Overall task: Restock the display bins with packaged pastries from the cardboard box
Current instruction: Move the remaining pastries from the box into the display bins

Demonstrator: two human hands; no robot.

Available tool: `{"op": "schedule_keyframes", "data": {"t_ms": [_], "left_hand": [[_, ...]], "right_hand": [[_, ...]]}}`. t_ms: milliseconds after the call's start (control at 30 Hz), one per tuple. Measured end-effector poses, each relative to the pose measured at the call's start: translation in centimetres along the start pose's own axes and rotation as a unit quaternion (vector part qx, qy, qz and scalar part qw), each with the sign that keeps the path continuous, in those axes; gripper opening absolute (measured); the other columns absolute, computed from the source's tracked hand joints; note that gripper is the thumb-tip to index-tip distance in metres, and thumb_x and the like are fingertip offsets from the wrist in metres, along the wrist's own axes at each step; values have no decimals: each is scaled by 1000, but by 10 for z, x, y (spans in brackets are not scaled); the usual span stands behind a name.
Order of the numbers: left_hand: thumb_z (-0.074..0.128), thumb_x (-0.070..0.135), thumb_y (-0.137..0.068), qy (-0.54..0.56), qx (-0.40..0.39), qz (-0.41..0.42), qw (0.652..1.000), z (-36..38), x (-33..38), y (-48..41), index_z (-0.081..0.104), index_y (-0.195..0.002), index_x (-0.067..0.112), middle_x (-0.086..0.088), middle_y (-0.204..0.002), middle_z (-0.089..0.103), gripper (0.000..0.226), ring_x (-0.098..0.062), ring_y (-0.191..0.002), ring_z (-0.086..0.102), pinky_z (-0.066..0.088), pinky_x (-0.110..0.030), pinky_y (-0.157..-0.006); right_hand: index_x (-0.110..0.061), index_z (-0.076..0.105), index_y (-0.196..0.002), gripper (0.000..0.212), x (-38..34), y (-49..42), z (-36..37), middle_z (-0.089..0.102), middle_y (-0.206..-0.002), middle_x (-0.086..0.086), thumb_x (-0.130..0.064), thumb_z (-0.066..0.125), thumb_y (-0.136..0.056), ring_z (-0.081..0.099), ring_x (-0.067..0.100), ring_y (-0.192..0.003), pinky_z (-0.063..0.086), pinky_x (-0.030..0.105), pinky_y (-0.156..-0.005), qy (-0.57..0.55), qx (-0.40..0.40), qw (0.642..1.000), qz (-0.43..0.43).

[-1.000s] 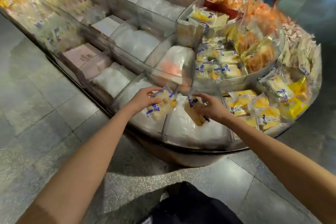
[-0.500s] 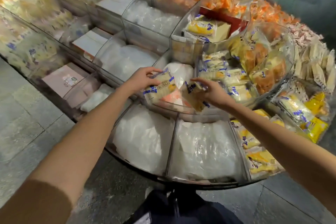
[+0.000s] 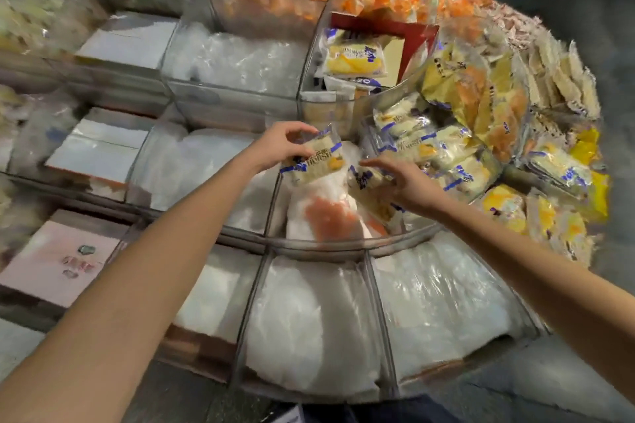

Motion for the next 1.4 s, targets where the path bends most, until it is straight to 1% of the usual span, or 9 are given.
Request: {"op": "schedule_keyframes", "data": {"t_ms": [167,300,533,700,900,1033,1167,1267,1400], "left_hand": [[78,5,-78,-100,-47,43,993,12,-2,-44,70,-114,20,-5,-100,70,40,-13,-88,60,50,-33,-88],[73,14,-83,-212,-45,96,972,18,6,-65,70,-117,27,-3,-107,72,37,-14,-92,63,49,-29,-87],[64,17,-91,-326,-46,135,935,19,1,-72,59,-131,30,-1,-124,66,42,-24,-112,61,49,-40,-92],[61,14,-93,-455,39,233,858,19,-9,-66,56,-136,19,-10,-116,62,43,-33,-103,60,48,-44,-79],[73,36,-81,-593,4,206,779,37,-26,-62,38,-148,18,-10,-134,47,77,-30,-116,48,37,-44,-95],[64,46,-87,-619,-18,190,762,42,-28,-65,27,-153,19,-6,-141,43,80,-25,-127,41,30,-42,-103],[58,57,-87,-622,-32,172,763,40,-33,-61,25,-153,20,-3,-145,42,83,-23,-133,36,24,-47,-110],[57,59,-87,-614,-56,138,775,41,-35,-62,22,-154,20,-2,-147,40,85,-23,-135,35,18,-56,-113],[62,50,-87,-561,-65,120,816,37,-38,-58,23,-154,23,-1,-148,37,82,-20,-138,29,12,-61,-115]], "right_hand": [[-15,56,-135,56,3,0,0,60,-133,4,3,67,-84,57,20,-117,46,34,-100,7,42,998,35],[-17,57,-134,58,11,-5,-1,63,-128,4,6,64,-82,60,24,-111,50,41,-93,19,42,998,43],[-17,54,-137,57,19,-18,-4,58,-137,1,2,67,-85,54,16,-123,40,19,-95,11,14,1000,24],[-18,53,-138,55,20,-26,-2,58,-137,2,-2,67,-88,54,10,-118,40,17,-94,5,9,1000,-4],[-20,55,-136,53,21,-32,2,63,-125,-1,-6,69,-87,51,4,-90,37,2,-73,27,12,999,-30],[-20,55,-136,52,24,-32,0,63,-126,-1,-8,68,-87,59,6,-96,46,16,-80,17,8,999,-32],[-19,57,-134,51,25,-34,0,56,-101,-24,-6,69,-86,50,-18,-78,37,5,-68,21,14,999,-31],[-19,58,-134,50,21,-38,2,60,-99,-19,-9,69,-87,50,-6,-71,38,16,-68,42,6,998,-43],[-29,56,-136,50,14,-49,6,66,-123,1,-16,68,-89,61,16,-95,44,29,-74,93,-35,994,-41]]}}
Point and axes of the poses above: each hand's wrist, its own y-axis away from the middle knuckle, its own z-axis out of the palm, x = y × z, the point moved 5 cm from there along -y, towards the middle knuckle
